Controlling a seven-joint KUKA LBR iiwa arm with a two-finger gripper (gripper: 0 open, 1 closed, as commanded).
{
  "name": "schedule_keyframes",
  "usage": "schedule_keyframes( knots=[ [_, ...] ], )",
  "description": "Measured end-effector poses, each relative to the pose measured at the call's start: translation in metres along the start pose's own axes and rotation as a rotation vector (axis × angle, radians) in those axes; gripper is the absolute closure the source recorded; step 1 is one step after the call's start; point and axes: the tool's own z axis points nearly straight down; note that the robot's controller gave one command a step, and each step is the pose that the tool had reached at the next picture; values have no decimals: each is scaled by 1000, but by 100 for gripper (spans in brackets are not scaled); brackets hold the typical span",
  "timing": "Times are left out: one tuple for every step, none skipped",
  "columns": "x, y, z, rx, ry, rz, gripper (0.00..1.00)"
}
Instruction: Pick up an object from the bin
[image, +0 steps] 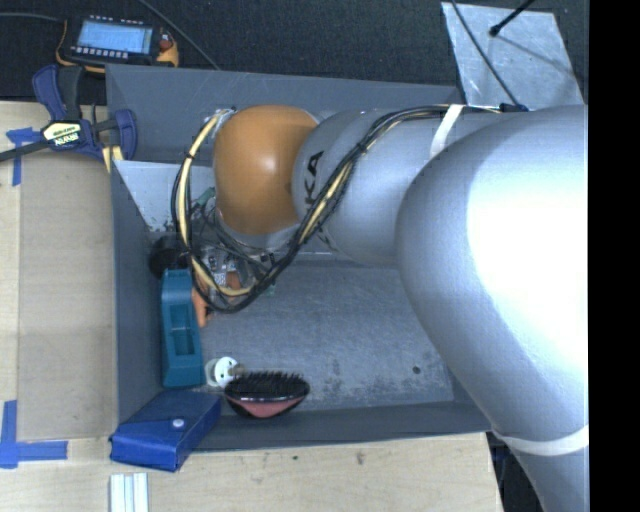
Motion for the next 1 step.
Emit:
schedule_keyframes(
  knots=[
    [27, 23, -26, -1, -4, -56, 100]
  ],
)
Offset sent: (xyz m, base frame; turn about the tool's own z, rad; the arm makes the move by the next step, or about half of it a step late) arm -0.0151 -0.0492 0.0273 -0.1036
